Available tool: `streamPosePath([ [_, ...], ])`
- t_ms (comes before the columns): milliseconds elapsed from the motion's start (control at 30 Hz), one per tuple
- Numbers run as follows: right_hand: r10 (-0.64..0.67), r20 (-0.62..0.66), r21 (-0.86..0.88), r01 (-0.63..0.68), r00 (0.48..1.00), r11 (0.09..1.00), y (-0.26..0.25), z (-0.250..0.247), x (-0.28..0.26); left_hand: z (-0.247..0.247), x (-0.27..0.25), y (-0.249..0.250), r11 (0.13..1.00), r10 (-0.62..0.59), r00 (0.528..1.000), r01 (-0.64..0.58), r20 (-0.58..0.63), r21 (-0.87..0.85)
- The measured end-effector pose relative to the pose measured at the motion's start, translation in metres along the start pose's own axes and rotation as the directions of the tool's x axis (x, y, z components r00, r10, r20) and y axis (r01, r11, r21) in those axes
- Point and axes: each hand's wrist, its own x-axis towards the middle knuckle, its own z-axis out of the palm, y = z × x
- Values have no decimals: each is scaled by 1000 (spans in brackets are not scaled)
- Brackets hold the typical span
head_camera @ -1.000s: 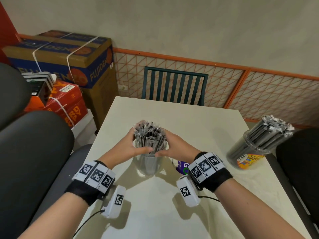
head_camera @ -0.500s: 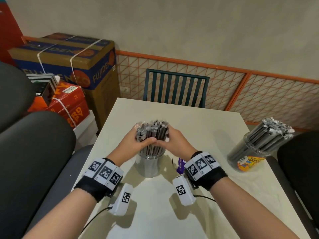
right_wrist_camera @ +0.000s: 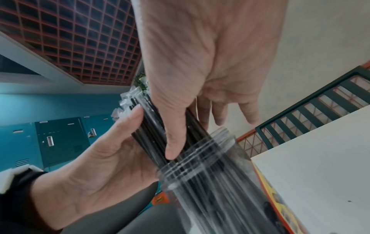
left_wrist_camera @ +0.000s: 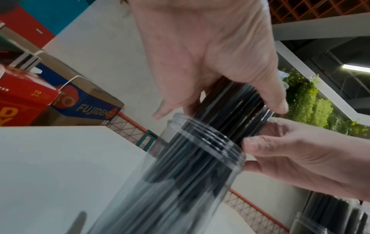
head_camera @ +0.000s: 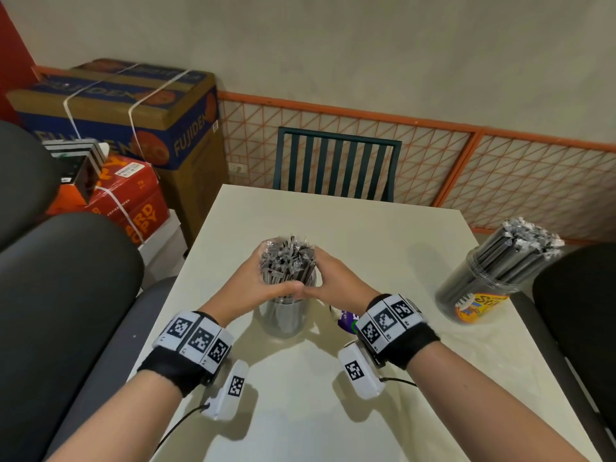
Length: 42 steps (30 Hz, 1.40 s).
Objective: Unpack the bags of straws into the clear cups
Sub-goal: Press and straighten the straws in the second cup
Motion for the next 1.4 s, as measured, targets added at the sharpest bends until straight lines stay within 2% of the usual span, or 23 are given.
streamPosePath([
  [100,-11,-20,87,13,1000,996,-3,2,-2,7,-6,1,998,11,993,-18,-119,-53],
  [233,-16,7,162,14,1000,987,-5,1,-5,14,-13,0,998,29,980,-38,-199,-41],
  [467,-22,76,167,9,997,986,-5,-7,-5,26,-26,-2,999,23,929,-35,-370,-26],
  [600,-1,41,174,-6,999,985,-8,-3,1,44,-23,2,999,-2,923,-17,-385,-44],
  [733,-10,-32,195,16,999,981,-17,-2,2,40,-8,10,999,-22,913,6,-407,-41],
  [900,-67,-115,201,89,991,976,-27,-23,1,15,-3,25,996,68,939,-84,-337,-32],
  [967,-85,-118,190,107,989,976,-26,-33,0,1,-3,30,994,83,961,-99,-264,-46],
  [1067,-72,-33,137,76,997,988,-18,-34,-2,-15,-1,27,999,36,995,-38,-92,-20],
  [1133,-30,35,99,27,999,995,-9,-28,-4,-17,-1,21,999,1,1000,0,-11,54],
  [1233,-23,71,140,13,997,990,-5,-18,-8,-10,-2,13,999,-6,1000,6,-5,44],
  [1300,-24,18,181,21,1000,983,-10,-14,-9,-3,-3,9,1000,-8,999,7,-33,-17],
  [1400,-46,-89,110,56,995,992,-16,-5,-9,7,-5,6,999,-9,994,5,-107,-42],
])
